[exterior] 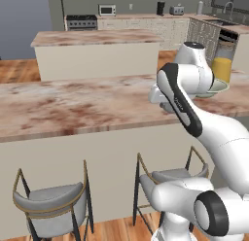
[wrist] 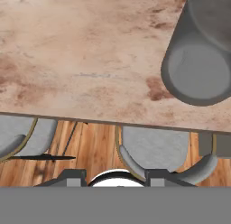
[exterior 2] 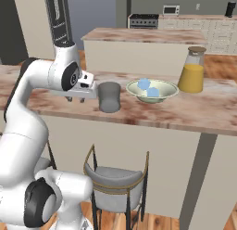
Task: There are two ice cubes in the ice bowl. Place both ice cubes in the glass cup.
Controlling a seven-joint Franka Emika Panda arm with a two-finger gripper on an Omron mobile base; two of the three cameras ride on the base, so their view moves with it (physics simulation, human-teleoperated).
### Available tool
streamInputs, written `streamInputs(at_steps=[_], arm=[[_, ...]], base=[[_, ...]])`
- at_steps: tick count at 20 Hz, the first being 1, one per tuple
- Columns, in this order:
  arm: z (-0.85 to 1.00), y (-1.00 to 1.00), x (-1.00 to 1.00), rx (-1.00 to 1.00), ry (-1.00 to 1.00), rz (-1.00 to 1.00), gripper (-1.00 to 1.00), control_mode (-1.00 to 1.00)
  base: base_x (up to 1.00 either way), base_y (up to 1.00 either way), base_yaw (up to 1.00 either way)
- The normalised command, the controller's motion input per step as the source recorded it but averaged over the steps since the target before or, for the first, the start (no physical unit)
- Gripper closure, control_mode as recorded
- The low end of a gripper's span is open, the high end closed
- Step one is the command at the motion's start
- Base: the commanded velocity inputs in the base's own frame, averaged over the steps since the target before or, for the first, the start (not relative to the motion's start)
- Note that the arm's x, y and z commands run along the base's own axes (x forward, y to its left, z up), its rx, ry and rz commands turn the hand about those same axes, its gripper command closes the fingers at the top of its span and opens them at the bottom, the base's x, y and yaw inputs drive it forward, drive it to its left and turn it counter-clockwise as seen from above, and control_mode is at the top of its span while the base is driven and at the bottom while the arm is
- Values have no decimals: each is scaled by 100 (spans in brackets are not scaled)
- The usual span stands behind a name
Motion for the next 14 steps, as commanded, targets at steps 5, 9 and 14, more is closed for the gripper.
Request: streamInputs(at_steps=[5, 9, 14], arm=[[-1, -2, -42, 0, 0, 0, -100, -100], [0, -21, -58, 0, -1, 0, -100, -100], [1, -47, -42, 0, -1, 0, -100, -100]], base=[[0, 0, 0], [0, 0, 0], [0, 0, 0]])
